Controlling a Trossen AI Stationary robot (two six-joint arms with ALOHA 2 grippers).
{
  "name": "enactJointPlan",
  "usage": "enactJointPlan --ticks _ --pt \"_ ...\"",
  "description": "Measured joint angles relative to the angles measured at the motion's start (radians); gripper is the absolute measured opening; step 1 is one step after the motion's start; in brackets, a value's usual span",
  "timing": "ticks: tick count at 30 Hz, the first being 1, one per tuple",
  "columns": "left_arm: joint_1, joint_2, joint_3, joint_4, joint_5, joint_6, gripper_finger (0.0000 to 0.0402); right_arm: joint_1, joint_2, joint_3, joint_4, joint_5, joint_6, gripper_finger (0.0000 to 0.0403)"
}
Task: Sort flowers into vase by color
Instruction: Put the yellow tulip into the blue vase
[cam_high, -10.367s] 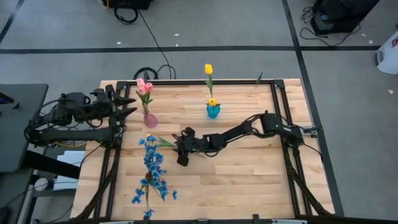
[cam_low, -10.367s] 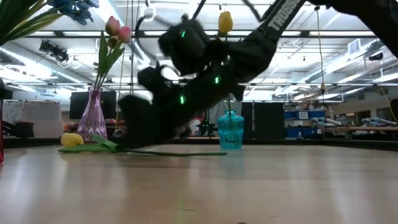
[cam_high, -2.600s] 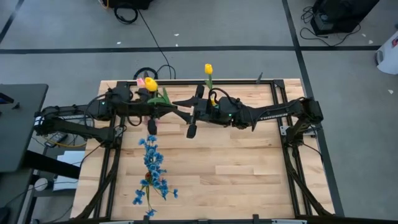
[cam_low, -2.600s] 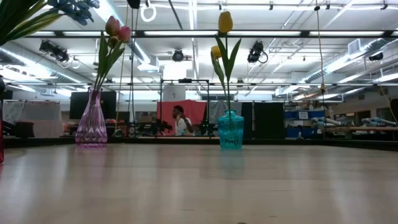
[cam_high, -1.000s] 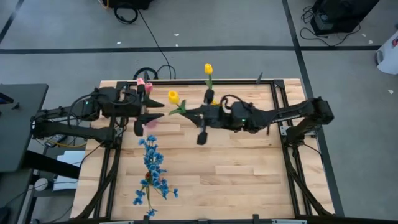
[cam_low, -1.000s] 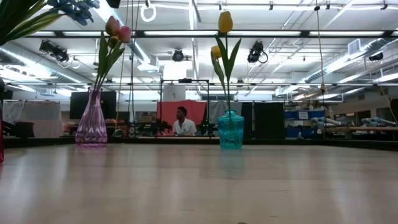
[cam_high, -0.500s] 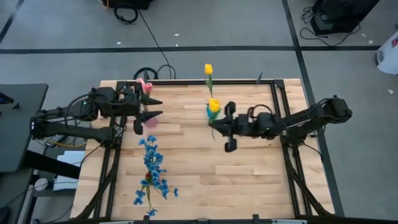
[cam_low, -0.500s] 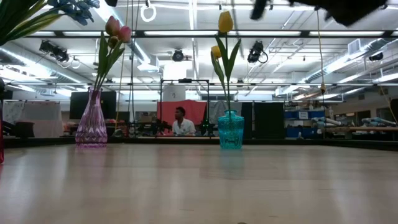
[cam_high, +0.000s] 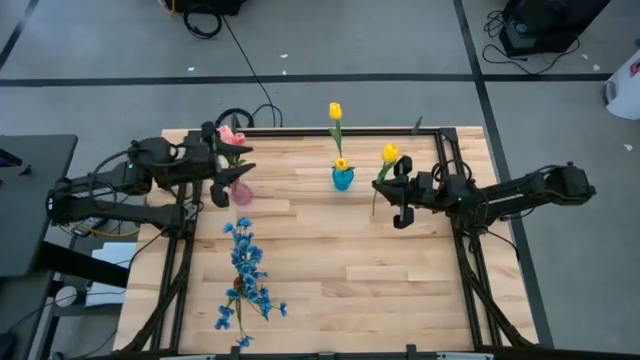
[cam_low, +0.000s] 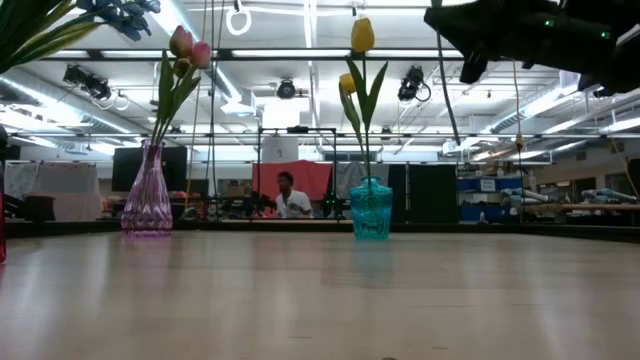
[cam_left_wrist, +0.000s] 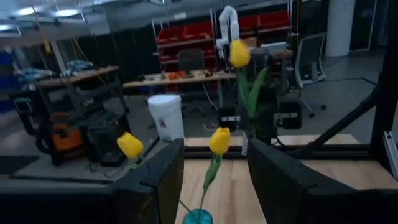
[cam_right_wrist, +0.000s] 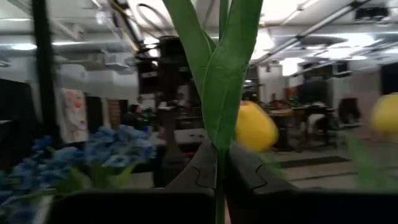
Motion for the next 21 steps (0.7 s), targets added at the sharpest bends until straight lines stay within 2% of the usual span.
enactJointPlan --ticks 4,6,12,15,21 --pt "0.0 -0.101 -0.013 -0.012 0.001 0.023 0.0182 -0.083 -0.053 -0.01 -0.076 -0.012 -0.001 0.0018" --pt "0.0 -0.168 -0.049 -0.01 0.016 0.021 0.0182 -0.148 -0.077 -0.01 -0.112 -0.052 0.0 0.0018" --pt "0.0 -0.357 -0.226 0.03 0.111 -0.039 0.0182 -0.371 -0.094 -0.01 -0.154 -0.323 0.123 0.0018" --pt "0.0 -0.434 -0.317 0.105 0.183 -0.097 0.0182 -0.448 -0.094 -0.01 -0.195 -0.41 0.143 0.0018" --pt "0.0 -0.525 -0.45 0.242 0.241 -0.14 0.0182 -0.569 -0.092 -0.01 -0.204 -0.453 0.151 0.0018"
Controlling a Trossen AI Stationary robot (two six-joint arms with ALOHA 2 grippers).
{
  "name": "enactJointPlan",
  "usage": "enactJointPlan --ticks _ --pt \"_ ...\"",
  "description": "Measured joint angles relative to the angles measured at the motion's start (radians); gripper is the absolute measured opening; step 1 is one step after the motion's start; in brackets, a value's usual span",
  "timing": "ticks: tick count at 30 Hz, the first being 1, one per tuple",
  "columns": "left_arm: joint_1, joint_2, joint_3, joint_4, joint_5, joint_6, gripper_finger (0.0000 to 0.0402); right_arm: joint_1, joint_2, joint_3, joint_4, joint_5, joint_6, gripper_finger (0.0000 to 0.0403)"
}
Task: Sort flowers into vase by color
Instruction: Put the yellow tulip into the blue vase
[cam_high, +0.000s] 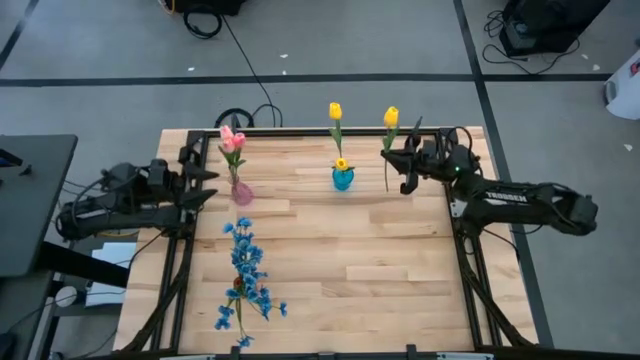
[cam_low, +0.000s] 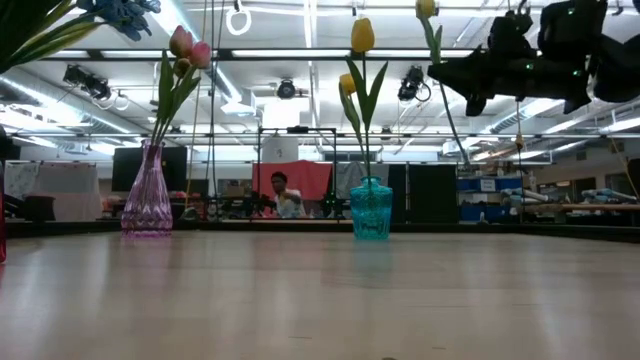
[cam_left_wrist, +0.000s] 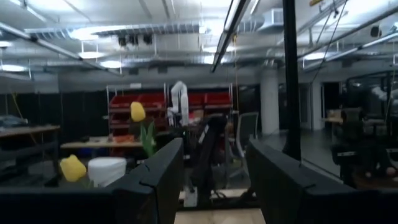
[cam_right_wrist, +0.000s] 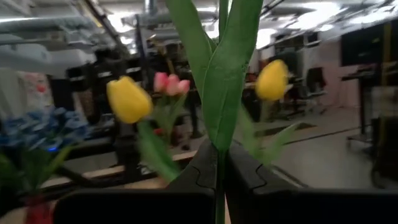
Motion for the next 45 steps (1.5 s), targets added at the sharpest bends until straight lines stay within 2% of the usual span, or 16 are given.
enactJointPlan --ticks 6,11,16,21,24,33,45 --pt "0.0 -0.017 -0.073 0.12 0.001 0.029 0.0182 -0.072 0.101 0.028 0.112 -0.059 0.006 0.0018" --pt "0.0 -0.016 -0.121 0.241 -0.006 0.023 0.0182 -0.076 0.286 0.151 0.195 -0.121 -0.012 0.0018" --pt "0.0 -0.016 -0.135 0.251 -0.071 0.01 0.0182 -0.073 0.477 0.271 0.389 -0.188 0.034 0.0018" --pt "0.0 -0.015 -0.135 0.253 -0.1 -0.005 0.0182 -0.04 0.647 0.296 0.627 -0.152 0.051 0.0018" --pt "0.0 -0.015 -0.135 0.254 -0.12 -0.014 0.0182 -0.015 0.697 0.304 0.62 -0.111 0.027 0.0018" --pt "0.0 -0.015 -0.135 0.25 -0.186 -0.015 0.0182 0.072 0.689 0.32 0.621 -0.035 -0.074 0.0018" --pt "0.0 -0.015 -0.135 0.252 -0.189 -0.005 0.0182 0.133 0.685 0.327 0.596 0.064 -0.145 0.0018"
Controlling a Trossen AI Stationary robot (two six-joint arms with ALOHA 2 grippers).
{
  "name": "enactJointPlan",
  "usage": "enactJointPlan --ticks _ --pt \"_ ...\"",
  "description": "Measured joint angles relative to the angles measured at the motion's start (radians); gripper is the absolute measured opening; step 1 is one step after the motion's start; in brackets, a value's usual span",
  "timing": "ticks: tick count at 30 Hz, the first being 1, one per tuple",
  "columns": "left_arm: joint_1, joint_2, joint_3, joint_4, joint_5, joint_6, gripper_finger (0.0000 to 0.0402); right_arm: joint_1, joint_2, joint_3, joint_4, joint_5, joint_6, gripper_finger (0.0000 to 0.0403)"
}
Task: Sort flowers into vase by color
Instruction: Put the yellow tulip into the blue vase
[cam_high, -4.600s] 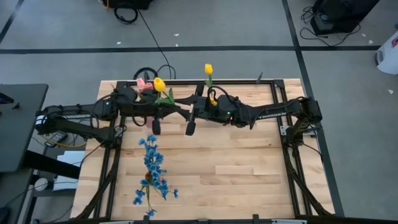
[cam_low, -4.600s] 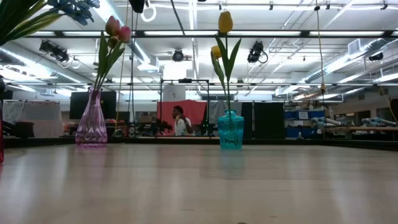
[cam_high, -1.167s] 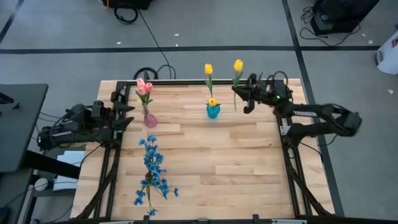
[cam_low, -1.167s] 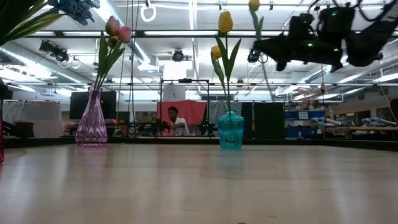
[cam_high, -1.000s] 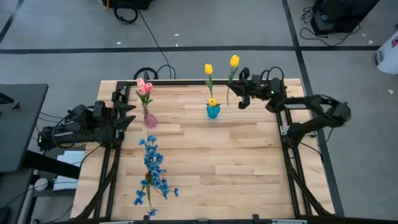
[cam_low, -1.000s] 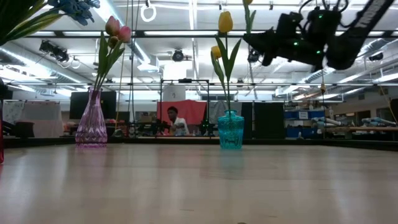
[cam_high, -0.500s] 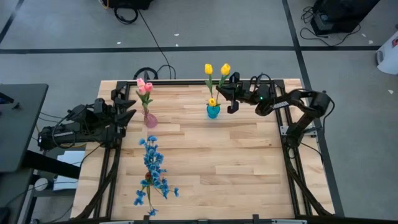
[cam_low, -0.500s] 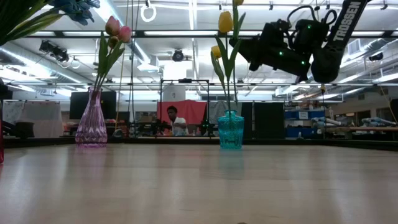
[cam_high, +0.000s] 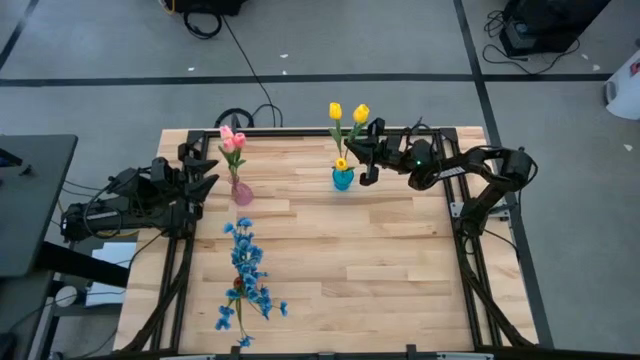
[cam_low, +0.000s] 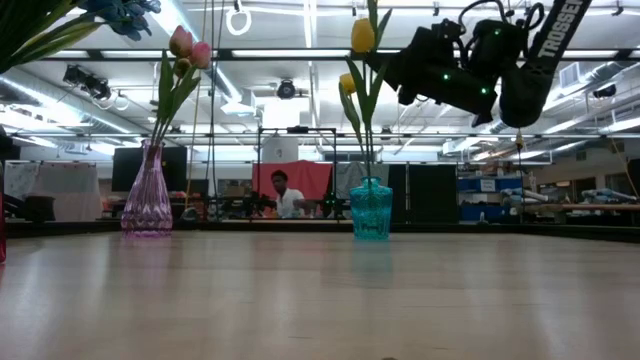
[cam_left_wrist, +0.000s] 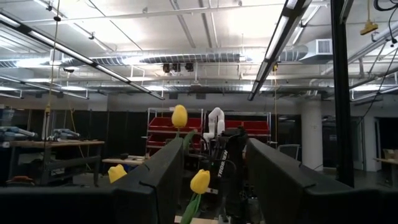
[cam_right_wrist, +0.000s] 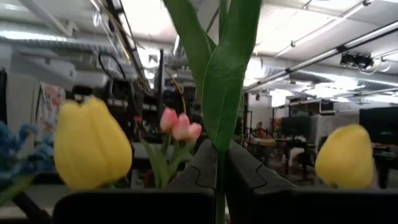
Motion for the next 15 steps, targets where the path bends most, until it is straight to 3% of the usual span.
enactJointPlan --ticks 15 --pt "0.0 0.0 0.0 0.004 -0.003 0.005 0.0182 0.014 0.001 -0.01 -0.055 0.036 -0.043 0.0018"
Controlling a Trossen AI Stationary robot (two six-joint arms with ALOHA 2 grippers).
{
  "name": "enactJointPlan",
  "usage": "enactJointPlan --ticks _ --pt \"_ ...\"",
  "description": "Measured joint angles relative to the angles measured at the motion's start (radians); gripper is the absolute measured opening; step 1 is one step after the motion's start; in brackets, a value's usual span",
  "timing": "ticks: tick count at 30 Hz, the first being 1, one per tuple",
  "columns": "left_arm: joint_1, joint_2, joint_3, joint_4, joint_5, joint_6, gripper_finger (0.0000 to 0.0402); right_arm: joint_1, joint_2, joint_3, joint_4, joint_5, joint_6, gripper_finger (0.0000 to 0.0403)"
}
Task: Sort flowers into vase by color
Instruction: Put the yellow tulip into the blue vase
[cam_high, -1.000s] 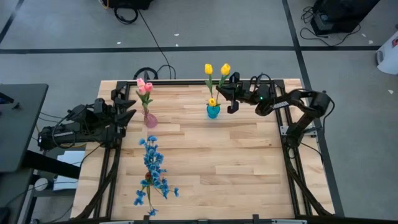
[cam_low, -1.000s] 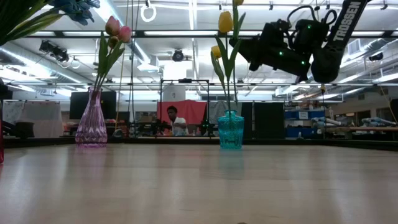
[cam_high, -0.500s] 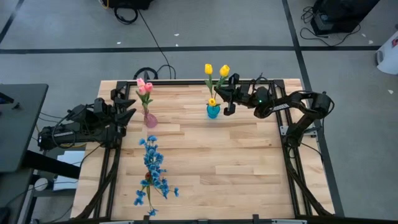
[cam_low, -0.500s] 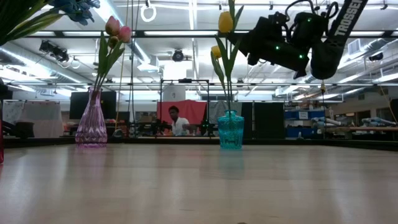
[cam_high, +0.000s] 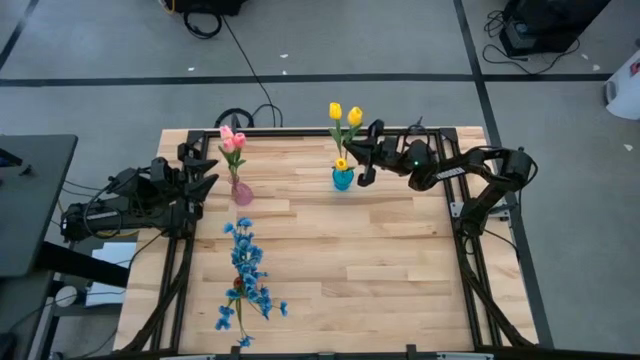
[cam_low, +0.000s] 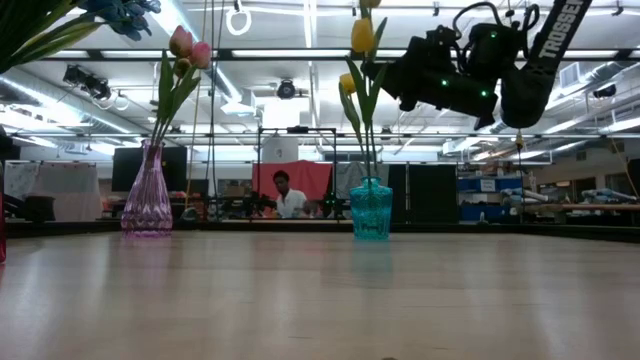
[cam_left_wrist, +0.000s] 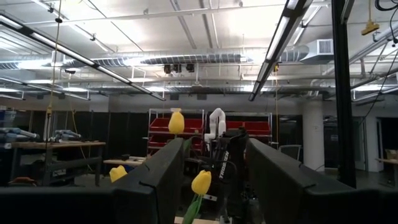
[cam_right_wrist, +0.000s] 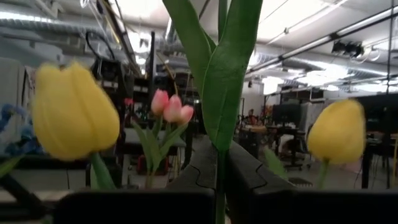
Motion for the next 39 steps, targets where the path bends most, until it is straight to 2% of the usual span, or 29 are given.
enactJointPlan --ticks 12,24,29,34,39 --pt "0.0 0.0 0.0 -0.002 -0.001 0.001 0.0182 0.01 0.0 0.037 -0.108 -0.019 -0.039 0.0019" --pt "0.0 0.0 0.0 -0.005 -0.002 0.001 0.0182 0.007 0.0 0.037 -0.164 -0.012 -0.043 0.0041" --pt "0.0 0.0 0.0 -0.005 -0.002 0.001 0.0182 -0.01 0.0 0.037 -0.238 -0.064 -0.044 0.0044" --pt "0.0 0.0 0.0 -0.004 -0.002 -0.001 0.0182 -0.023 0.0 0.037 -0.265 -0.101 -0.045 0.0068" --pt "0.0 0.0 0.0 -0.004 -0.002 -0.005 0.0182 -0.049 -0.005 0.037 -0.325 -0.134 -0.027 0.0108"
